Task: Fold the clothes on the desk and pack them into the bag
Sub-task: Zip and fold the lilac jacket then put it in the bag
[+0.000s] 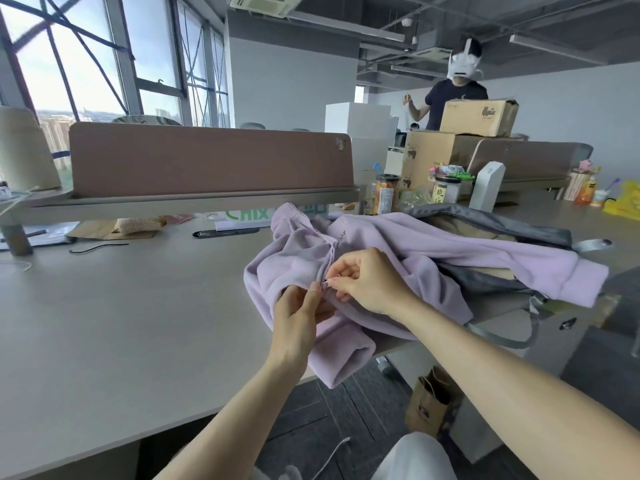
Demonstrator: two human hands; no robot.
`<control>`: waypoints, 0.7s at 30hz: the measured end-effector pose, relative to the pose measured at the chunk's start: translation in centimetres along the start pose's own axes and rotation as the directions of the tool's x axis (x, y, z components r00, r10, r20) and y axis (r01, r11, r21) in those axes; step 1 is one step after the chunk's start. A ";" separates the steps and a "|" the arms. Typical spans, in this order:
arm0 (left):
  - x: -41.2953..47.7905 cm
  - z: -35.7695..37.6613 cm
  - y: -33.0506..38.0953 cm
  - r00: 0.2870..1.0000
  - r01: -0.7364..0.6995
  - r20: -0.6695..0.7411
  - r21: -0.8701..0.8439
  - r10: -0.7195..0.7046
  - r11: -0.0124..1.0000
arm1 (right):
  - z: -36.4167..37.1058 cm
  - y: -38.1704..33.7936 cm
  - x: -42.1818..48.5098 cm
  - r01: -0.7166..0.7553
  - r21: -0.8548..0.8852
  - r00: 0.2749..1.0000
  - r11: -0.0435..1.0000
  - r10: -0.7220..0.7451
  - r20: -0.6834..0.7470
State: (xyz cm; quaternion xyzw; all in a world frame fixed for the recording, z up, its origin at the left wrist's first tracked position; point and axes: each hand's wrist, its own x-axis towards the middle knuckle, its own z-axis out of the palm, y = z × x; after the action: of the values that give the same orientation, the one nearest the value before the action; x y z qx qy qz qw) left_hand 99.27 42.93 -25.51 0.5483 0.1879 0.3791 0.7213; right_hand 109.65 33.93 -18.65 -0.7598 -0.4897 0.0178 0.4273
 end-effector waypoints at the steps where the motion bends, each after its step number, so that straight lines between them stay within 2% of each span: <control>1: 0.1 0.1 0.1 1.000 -0.006 -0.015 -0.017 0.006 1.000 | 0.0 -0.1 0.2 0.007 0.004 1.000 1.000 -0.007 0.009; 4: 1.1 0.2 -0.2 0.997 -0.030 -0.066 0.015 0.031 0.999 | 0.4 -0.1 0.7 0.042 -0.058 0.999 0.997 -0.044 -0.021; 9: 2.9 0.0 -1.2 0.993 -0.077 -0.069 0.220 0.094 0.972 | 1.3 0.2 1.7 0.008 -0.210 0.988 0.978 -0.040 -0.152; 14: 2.5 -0.6 -1.3 0.978 -0.148 -0.085 0.368 0.191 0.918 | 2.3 0.2 2.2 0.029 -0.267 0.983 0.963 -0.076 -0.166; 18: 2.4 -1.2 -1.1 0.977 -0.131 -0.113 0.340 0.179 0.931 | 2.8 -0.2 2.4 0.026 -0.217 0.982 0.976 -0.066 -0.180; 21: 1.8 -1.3 -0.8 0.972 -0.108 -0.168 0.289 0.162 0.951 | 2.8 -0.5 2.2 0.029 -0.176 0.991 0.984 -0.051 -0.123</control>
State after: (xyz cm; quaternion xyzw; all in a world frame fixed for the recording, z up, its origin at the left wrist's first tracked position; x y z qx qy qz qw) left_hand 99.78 45.00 -26.41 0.6170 0.2692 0.4481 0.5882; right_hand 109.25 37.45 -19.22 -0.7838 -0.4763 -0.0819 0.3900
